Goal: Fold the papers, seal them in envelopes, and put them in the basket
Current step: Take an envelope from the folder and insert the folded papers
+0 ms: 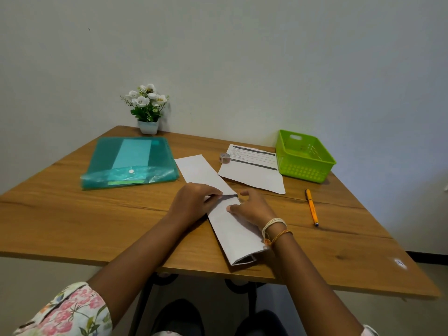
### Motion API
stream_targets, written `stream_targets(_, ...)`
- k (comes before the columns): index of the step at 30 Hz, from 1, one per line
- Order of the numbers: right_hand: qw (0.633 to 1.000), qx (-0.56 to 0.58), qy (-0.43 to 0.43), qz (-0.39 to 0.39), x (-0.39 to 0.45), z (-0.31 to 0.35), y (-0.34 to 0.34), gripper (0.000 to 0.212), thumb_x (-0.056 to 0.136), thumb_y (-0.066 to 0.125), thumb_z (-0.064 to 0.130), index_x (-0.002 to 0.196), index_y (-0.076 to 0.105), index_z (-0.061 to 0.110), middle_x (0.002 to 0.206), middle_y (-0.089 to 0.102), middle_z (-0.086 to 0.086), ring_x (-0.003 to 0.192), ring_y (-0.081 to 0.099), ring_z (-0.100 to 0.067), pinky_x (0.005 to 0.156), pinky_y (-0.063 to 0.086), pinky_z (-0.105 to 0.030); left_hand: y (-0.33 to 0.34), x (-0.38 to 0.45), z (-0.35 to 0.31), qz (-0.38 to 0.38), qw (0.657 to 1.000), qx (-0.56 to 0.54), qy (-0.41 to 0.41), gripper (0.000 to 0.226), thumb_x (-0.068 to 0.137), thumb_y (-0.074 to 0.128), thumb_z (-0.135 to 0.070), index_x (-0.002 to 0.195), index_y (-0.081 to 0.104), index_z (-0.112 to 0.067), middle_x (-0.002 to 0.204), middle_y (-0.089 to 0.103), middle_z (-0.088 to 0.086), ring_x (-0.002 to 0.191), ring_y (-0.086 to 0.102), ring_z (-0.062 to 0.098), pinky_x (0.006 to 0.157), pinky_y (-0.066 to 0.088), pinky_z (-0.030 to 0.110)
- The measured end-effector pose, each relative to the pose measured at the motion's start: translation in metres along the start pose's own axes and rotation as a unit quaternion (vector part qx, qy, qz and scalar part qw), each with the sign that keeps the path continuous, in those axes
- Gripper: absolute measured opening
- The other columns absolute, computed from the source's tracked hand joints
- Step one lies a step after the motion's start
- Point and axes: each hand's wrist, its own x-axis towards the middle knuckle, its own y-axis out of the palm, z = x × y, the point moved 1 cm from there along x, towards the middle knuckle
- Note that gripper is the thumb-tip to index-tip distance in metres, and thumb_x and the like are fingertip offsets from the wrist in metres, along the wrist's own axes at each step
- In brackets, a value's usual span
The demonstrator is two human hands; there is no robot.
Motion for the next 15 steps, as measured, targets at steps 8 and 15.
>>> stream_targets(8,0.98,-0.2,-0.005,0.0,-0.003,-0.008,-0.002,0.04,0.083,0.06,0.055,0.07,0.045,0.02,0.067,0.045,0.002,0.058,0.043,-0.013,0.05,0.03,-0.026,0.001,0.001,0.001,-0.022,1.0,0.0,-0.014,0.023,0.083,0.073,-0.019,0.105,0.074,-0.013,0.099,0.075,0.004,0.086,0.071,0.017,0.074,0.052,0.022)
stream_targets(15,0.986,-0.151,0.016,0.072,-0.01,-0.003,-0.012,0.04,0.084,0.061,0.053,0.071,0.044,0.019,0.071,0.049,0.002,0.063,0.046,-0.01,0.049,0.029,-0.022,-0.006,-0.002,0.001,-0.076,0.997,0.014,0.0,0.021,0.079,0.076,-0.017,0.1,0.075,-0.01,0.091,0.076,0.005,0.078,0.072,0.017,0.069,0.051,0.021)
